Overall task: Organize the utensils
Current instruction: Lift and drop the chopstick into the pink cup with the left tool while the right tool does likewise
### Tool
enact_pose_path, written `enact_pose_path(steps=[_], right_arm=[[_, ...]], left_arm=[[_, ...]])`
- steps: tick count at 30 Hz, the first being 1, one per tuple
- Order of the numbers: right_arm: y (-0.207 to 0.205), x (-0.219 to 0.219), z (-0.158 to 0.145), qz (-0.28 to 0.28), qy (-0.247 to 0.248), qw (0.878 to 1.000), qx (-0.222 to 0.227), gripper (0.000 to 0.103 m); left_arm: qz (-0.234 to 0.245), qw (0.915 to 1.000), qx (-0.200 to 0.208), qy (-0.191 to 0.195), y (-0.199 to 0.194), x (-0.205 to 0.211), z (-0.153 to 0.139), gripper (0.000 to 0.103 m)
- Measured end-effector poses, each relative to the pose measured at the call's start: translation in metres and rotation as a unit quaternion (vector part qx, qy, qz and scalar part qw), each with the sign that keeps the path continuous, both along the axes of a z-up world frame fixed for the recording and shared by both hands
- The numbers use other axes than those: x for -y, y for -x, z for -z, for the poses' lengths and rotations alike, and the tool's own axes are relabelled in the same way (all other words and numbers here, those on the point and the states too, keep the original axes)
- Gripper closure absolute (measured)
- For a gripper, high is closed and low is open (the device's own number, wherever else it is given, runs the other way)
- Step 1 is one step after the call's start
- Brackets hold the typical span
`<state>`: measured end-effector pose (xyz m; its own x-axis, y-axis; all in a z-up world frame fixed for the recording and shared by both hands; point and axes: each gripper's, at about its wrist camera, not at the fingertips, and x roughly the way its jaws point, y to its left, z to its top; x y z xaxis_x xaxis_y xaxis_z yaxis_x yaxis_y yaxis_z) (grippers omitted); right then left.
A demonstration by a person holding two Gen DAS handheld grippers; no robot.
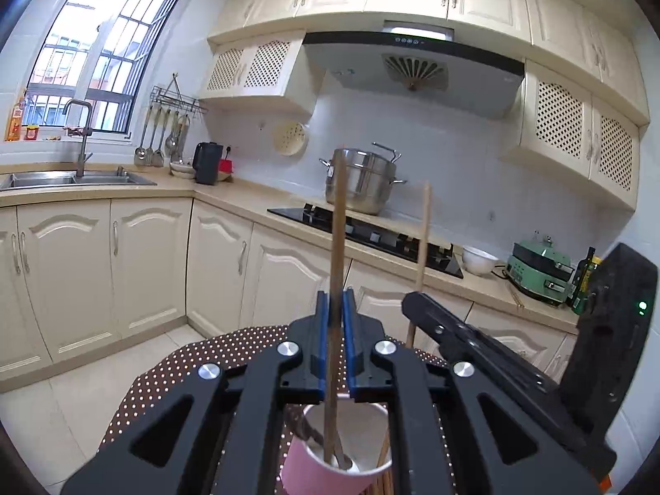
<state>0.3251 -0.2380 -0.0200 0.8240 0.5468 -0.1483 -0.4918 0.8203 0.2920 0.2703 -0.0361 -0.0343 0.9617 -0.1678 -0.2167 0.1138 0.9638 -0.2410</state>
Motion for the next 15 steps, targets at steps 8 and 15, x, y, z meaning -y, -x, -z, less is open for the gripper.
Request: enact_pose_path(steps=[8,15], right_arm=[[0.022,0.004,-0.001,0.008,0.01,1.0,-0.006,0.097],[0.035,0.002,-0.002,0.005,0.032,0.999,-0.02,0.097]], left_arm=[[-0.002,0.9999,-0.015,0.001,0.012,-0.003,0.0,0.068],[-0.021,0.9995,-0.025,-0.005,0.028,-0.009,0.0,0.055]])
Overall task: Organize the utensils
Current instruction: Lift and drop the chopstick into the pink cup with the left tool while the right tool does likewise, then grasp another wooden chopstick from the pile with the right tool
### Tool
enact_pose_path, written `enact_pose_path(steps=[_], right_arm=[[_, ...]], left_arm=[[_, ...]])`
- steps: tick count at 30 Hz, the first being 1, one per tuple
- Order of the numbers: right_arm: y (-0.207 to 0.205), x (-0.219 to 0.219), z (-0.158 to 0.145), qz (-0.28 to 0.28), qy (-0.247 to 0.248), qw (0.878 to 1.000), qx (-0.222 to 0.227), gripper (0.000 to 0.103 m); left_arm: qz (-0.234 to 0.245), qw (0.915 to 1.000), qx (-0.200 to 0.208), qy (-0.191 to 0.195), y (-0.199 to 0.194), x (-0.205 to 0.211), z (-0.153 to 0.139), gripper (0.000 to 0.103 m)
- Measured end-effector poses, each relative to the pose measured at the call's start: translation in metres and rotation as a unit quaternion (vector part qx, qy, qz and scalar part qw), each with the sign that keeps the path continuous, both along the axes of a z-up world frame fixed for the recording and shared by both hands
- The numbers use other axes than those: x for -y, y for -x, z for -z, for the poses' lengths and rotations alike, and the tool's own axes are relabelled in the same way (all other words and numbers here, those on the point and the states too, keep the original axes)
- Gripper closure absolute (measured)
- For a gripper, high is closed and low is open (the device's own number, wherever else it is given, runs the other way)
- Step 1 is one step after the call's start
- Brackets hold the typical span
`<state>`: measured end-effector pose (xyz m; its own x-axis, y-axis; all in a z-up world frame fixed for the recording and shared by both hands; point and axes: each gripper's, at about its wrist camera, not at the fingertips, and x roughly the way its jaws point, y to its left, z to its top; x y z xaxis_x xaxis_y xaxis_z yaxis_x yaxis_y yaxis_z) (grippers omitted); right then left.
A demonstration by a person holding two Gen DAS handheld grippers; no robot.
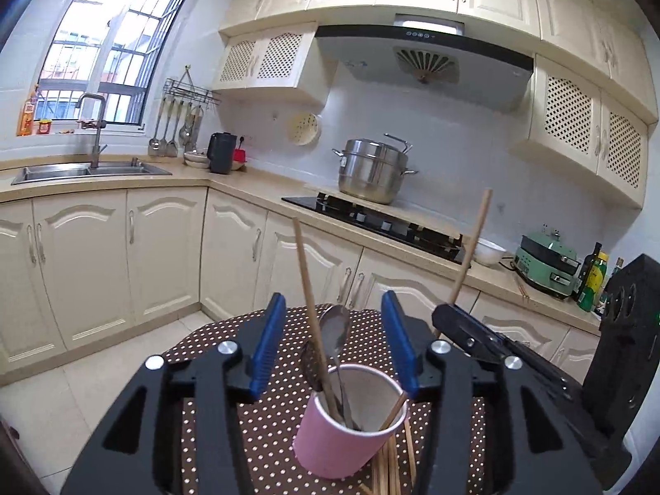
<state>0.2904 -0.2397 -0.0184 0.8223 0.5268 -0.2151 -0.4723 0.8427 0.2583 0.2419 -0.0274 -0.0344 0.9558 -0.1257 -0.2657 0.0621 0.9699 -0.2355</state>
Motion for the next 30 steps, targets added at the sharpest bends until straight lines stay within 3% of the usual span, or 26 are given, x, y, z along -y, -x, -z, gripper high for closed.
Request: enact_pose_path(steps=[12,15,17,18,30], right_arm=[[0.012,-0.006,0.001,0.012,0.033,0.999,-0.037,0.096],[0.016,-0.007,-0.001,0.019,0.046,0.998,-0.041,0.084],[0.019,-0.005,-0.001,0.022,0.048,0.998,-0.043,0.059],[0.022,-0.004,-0.002,0.023,0.048,0.998,-0.042,0.056],[0.047,0.011,-0.012,0.016,0.062,0.997,-0.04,0.05]], left_arm=[[-0.011,0.9995,-0.028,-0.012,0.019,-0.004,0.001,0.046],[-0.009,0.9992,-0.034,-0.017,0.022,-0.004,0.0,0.044],[-0.01,0.9991,-0.036,-0.018,0.025,-0.004,0.0,0.041],[-0.008,0.9991,-0.038,-0.019,0.026,-0.004,0.0,0.04],[-0.015,0.9975,-0.059,-0.036,0.044,-0.005,0.002,0.033]])
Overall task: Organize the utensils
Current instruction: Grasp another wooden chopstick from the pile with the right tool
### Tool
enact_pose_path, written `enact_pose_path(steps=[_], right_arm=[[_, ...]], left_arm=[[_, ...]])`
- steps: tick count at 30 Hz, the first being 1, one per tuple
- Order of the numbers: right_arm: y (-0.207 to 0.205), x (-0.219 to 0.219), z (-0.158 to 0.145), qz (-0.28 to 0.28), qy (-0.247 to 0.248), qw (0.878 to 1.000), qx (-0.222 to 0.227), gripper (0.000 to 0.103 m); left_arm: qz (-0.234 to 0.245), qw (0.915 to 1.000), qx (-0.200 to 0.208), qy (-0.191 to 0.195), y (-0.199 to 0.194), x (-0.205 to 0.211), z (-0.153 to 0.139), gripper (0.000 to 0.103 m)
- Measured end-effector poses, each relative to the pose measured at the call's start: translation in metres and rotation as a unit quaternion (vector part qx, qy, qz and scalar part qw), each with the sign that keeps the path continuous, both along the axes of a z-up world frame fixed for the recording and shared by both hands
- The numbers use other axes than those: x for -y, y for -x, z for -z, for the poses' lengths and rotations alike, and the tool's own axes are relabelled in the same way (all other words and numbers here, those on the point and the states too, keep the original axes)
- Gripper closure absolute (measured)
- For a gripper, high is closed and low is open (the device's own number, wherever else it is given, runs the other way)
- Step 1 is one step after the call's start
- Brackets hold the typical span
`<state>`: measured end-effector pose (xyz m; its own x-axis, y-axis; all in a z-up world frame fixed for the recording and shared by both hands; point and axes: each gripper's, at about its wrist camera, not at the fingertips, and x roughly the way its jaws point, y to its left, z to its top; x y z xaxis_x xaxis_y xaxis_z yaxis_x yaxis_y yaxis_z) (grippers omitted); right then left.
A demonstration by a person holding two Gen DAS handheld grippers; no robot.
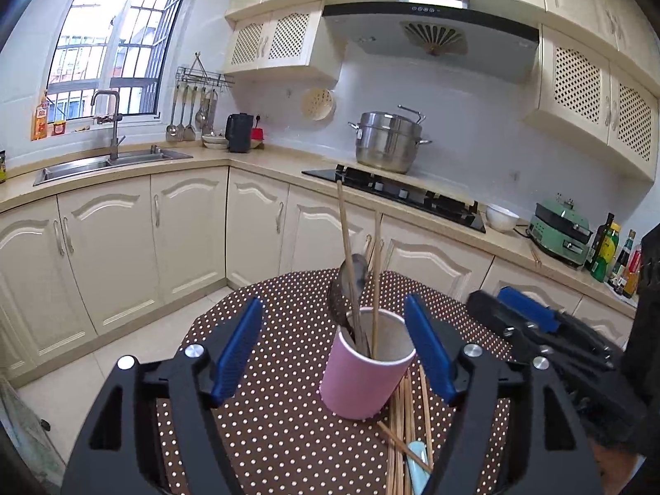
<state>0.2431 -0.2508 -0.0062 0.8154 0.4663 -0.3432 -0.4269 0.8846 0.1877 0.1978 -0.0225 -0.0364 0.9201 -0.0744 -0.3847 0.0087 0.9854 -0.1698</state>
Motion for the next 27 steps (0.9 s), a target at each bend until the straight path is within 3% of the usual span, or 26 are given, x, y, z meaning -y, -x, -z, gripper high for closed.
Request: enact_pose_path(steps=[8,12,17,20,25,27], right_arm=[[0.003,0.017,0.013,-0.037,0.061,0.995,-0.069,0.048],[0.003,0.017,0.042,-0.067,0.116,0.982,-0.134,0.048],[0.005,0.013,0.092,-0.104,0.181,0.949,-0.237,0.048],[0.009,0.011,0.11,-0.115,0.193,0.939,-0.26,0.049],[0.012,0.0,0.126,-0.135,0.204,0.928,-0.281,0.068],[0.012,-0.006,0.134,-0.139,0.212,0.923,-0.288,0.069]], left_arm=[[0.007,0.9987,-0.049,-0.008,0.003,-0.005,0.015,0.032],[0.018,0.9962,-0.085,-0.009,0.002,-0.005,0.03,0.032],[0.028,0.9916,-0.126,-0.007,0.002,-0.004,0.051,0.032],[0.044,0.9874,-0.152,-0.003,0.0,-0.002,0.063,0.032],[0.06,0.9802,-0.189,-0.008,-0.003,0.004,0.078,0.032],[0.066,0.9777,-0.199,-0.006,-0.004,0.006,0.082,0.032]])
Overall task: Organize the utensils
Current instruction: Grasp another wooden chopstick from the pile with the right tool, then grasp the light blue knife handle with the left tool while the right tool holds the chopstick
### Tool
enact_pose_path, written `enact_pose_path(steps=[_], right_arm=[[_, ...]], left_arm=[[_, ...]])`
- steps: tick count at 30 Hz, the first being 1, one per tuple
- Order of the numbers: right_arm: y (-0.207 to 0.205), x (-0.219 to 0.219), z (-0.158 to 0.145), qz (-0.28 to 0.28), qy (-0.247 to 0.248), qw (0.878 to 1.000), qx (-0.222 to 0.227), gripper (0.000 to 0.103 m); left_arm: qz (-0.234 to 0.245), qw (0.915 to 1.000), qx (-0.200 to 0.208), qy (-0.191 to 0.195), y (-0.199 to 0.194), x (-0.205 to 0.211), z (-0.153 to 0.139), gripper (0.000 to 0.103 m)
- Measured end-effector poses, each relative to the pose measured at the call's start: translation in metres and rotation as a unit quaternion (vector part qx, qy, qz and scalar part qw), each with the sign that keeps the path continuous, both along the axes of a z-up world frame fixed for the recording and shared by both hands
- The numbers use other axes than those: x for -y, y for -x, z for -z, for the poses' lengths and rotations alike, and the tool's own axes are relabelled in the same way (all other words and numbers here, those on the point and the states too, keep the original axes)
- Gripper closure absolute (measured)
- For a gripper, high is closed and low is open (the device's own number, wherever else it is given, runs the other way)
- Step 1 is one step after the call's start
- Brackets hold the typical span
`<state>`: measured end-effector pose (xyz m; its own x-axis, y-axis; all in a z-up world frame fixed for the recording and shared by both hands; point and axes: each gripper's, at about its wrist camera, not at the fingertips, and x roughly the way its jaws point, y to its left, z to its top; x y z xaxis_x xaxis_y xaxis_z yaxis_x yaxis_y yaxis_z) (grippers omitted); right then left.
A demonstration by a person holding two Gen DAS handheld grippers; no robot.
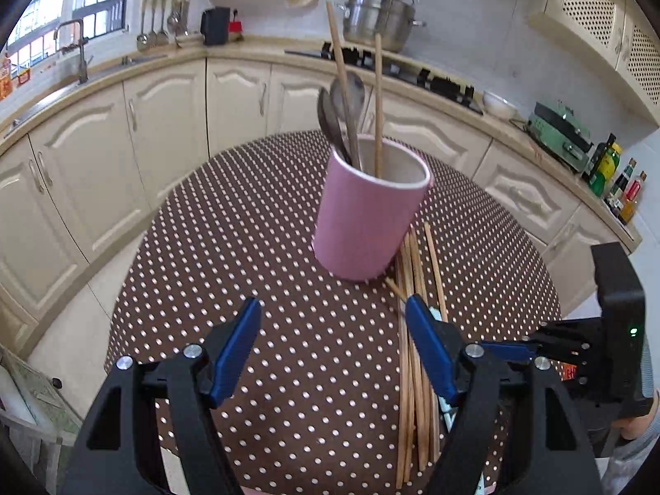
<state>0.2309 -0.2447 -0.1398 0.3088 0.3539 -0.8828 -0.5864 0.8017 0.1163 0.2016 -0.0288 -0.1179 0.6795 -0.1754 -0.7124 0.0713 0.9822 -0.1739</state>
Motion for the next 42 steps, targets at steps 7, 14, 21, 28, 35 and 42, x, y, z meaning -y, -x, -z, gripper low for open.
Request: enact_pose_path(steps=[7,14,21,28,35,42], right_arm=[[-0.011,0.004,0.01,0.034,-0.004,0.999,0.011,0.097],[-0.013,0.034,0.009,0.062,-0.035,0.997,0.003,0.097],[-0.009,0.061,0.005,0.064,-0.059,0.996,-0.001,0.097],[0.003,0.067,0.001,0.057,-0.075,0.996,-0.002,0.097],[0.003,0.074,0.002,0.055,-0.089,0.994,-0.005,0.097],[0.001,0.084,-0.001,0.059,-0.1,0.993,-0.002,0.097]], left_arm=[[0.037,0.9983,-0.046,0.003,-0.005,0.024,0.014,0.032],[0.089,0.9885,-0.12,0.024,-0.015,0.063,0.035,0.048],[0.096,0.9818,-0.164,-0.007,-0.022,0.094,0.05,0.058],[0.087,0.9795,-0.176,-0.046,-0.032,0.123,0.058,0.058],[0.075,0.9764,-0.176,-0.101,-0.049,0.147,0.065,0.073],[0.073,0.979,-0.171,-0.084,-0.06,0.153,0.066,0.084]])
